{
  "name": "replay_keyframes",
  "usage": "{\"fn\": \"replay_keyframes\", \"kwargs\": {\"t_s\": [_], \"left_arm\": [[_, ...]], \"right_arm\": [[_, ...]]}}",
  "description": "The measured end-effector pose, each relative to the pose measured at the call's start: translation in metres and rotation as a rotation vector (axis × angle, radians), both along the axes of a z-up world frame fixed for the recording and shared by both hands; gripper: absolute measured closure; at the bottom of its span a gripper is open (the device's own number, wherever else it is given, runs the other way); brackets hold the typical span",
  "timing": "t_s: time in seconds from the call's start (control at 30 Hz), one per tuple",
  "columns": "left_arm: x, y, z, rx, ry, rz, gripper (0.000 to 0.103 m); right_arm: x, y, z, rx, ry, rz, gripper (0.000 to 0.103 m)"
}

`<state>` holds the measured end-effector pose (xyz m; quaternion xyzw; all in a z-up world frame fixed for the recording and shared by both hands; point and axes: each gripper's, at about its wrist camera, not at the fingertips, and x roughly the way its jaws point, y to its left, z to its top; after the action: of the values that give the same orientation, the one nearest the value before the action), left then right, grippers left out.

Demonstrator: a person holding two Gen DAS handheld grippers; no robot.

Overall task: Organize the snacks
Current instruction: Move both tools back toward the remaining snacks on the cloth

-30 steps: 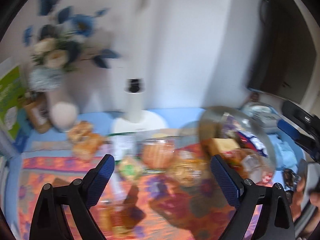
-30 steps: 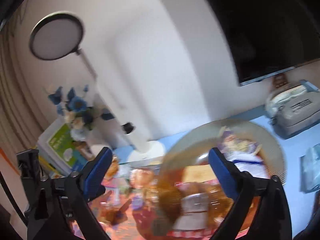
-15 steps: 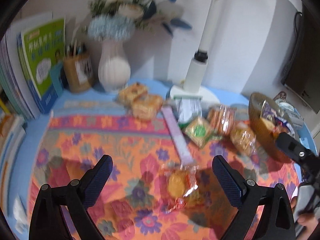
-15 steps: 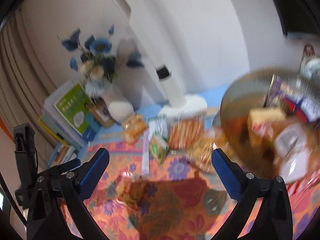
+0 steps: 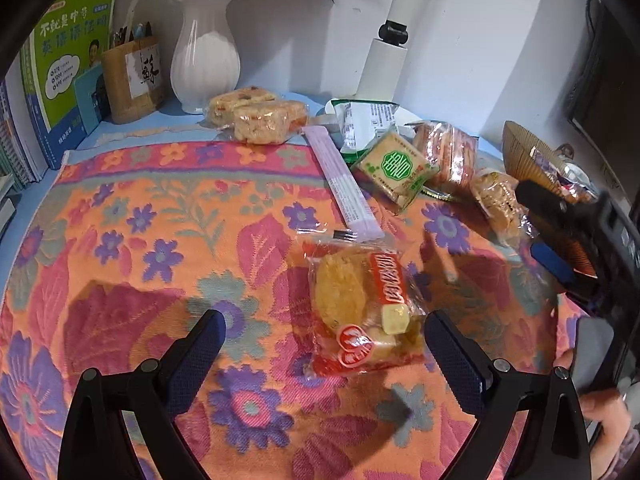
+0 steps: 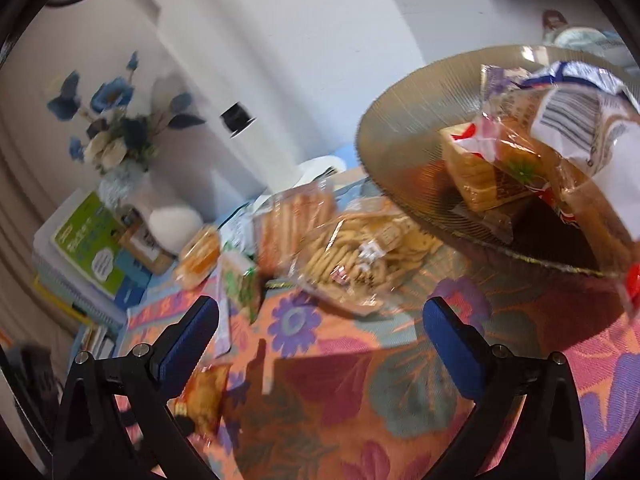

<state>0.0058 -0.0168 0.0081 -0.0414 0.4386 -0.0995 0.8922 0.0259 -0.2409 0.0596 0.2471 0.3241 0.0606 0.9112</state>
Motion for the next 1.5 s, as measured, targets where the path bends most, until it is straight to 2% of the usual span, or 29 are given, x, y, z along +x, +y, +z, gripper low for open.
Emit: {"fn": "replay_keyframes", "kwargs": {"t_s": [0.03, 0.13, 0.23, 0.3, 0.4, 0.57, 1.5], "left_arm": [[0.001, -0.002, -0.003, -0.004, 0.004, -0.003, 0.0], [0.004, -0.005, -0.006, 0.018, -0.027, -0.002, 0.0], [0.008, -0.009, -0.007, 0.031, -0.036, -0.009, 0.0], [0.011, -0.009, -0.007, 0.028, -0.035, -0.005, 0.0], [0.01, -0.009, -0.008, 0.022, -0.037, -0.005, 0.0], [0.01, -0.008, -0.007, 0.019, -0.038, -0.006, 0.0], [0.009, -0.008, -0.008, 0.017, -0.038, -0.004, 0.0]], "right_arm": [[0.003, -0.002, -0.002, 0.011, 0.007, -0.018, 0.0], [0.016, -0.011, -0.01, 0.071, 0.029, -0.078, 0.0], [0.028, -0.014, -0.01, 0.064, -0.004, -0.126, 0.0], [0.037, -0.012, -0.012, 0.033, 0.012, -0.162, 0.0], [0.04, -0.005, -0.011, -0.014, 0.035, -0.163, 0.0], [0.031, -0.015, -0.013, 0.066, -0.011, -0.158, 0.0], [0.035, -0.015, -0.013, 0.062, -0.005, -0.155, 0.0]]}}
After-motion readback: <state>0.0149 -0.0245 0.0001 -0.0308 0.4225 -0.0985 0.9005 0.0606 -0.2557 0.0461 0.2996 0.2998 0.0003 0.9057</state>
